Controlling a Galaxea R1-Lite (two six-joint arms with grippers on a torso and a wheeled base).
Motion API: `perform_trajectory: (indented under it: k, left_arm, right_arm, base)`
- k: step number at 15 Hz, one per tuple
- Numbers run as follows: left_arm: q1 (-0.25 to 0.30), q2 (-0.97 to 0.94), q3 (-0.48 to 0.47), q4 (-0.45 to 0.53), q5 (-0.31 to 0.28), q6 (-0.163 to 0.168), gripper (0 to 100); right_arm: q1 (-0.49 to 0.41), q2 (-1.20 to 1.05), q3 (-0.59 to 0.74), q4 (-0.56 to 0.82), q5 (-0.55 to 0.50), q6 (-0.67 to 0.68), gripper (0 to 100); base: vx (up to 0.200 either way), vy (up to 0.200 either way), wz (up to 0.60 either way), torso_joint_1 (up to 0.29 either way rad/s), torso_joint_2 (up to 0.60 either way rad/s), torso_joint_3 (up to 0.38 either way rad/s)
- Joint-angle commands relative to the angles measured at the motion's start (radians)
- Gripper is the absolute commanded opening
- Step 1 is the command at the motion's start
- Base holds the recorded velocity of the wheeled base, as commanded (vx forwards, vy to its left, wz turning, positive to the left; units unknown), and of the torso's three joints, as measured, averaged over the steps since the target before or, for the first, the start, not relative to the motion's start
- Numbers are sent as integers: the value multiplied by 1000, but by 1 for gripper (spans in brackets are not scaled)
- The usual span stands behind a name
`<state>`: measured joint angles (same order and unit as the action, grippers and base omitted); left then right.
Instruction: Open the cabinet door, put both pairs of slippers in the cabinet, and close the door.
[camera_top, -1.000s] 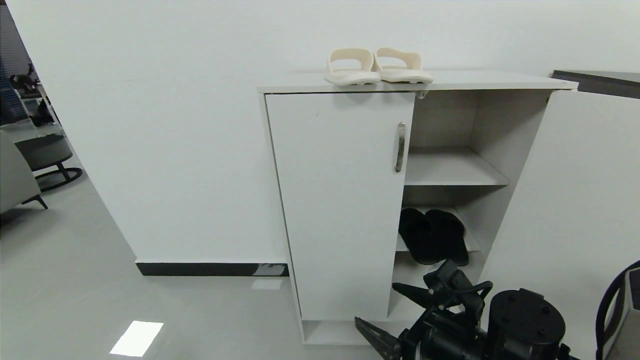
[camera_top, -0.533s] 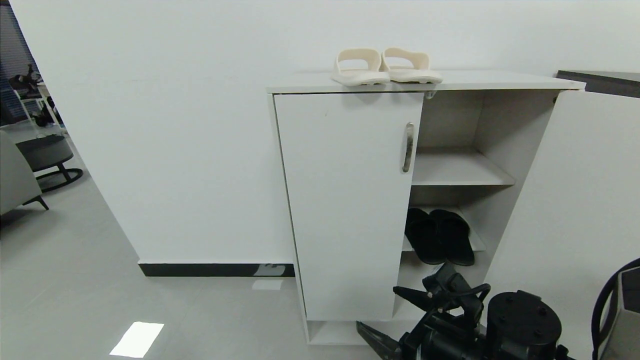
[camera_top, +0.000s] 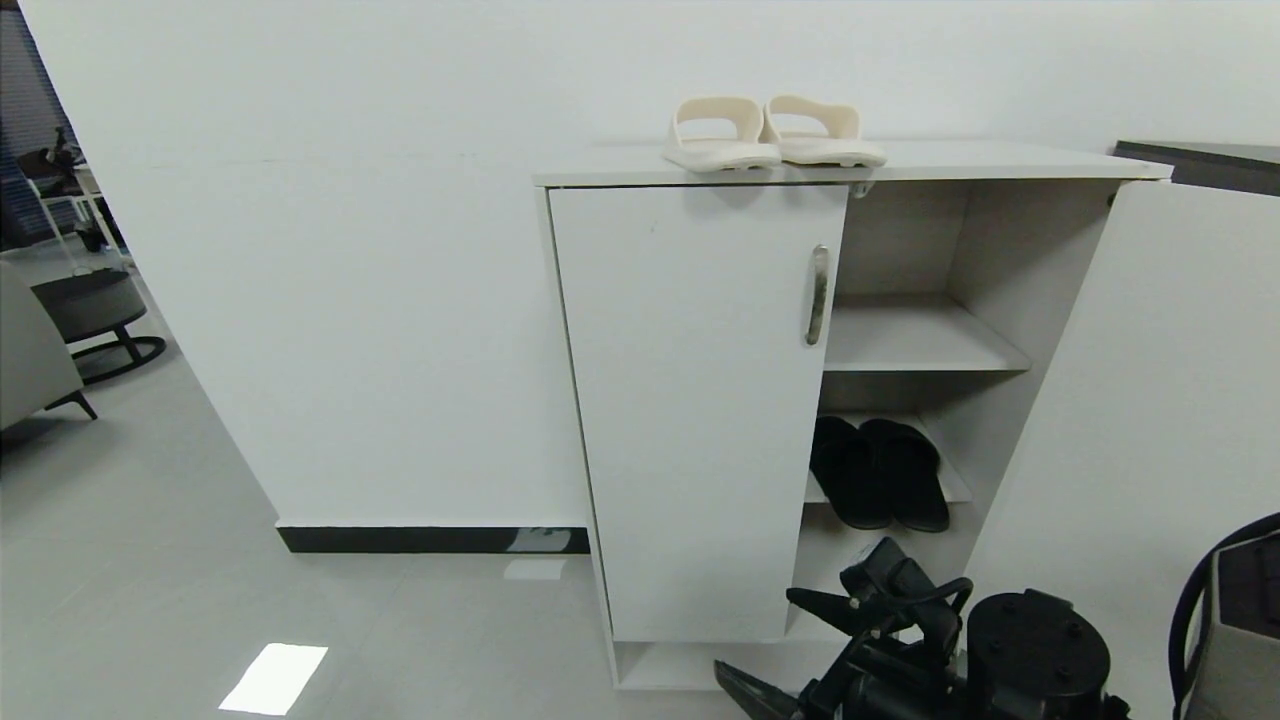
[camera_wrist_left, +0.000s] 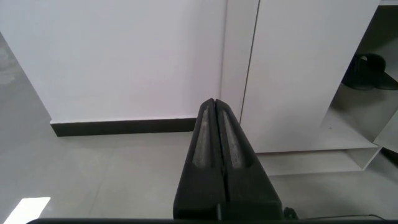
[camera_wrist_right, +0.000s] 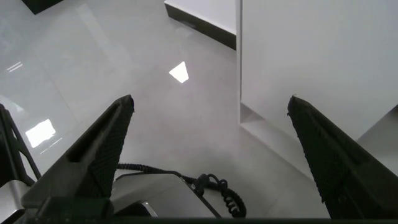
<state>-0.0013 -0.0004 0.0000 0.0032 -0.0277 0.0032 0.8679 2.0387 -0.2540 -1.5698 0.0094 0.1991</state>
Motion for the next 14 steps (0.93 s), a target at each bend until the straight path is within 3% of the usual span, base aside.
perform_trajectory:
  k: [1,6,14]
  left_arm:
    - [0,0,0,0,0,0,0]
    - [0,0,0,0,0,0,0]
    - [0,0,0,0,0,0,0]
  right_arm:
    - [0,3,1,-1,0,0,100]
    - [0,6,1,-1,0,0,100]
    - [-3,8,-1,-1,-2,-1,100]
  base:
    - [0,0,0,0,0,0]
    - [0,0,0,10,-41,-33]
    - [0,0,0,131,-407,-287]
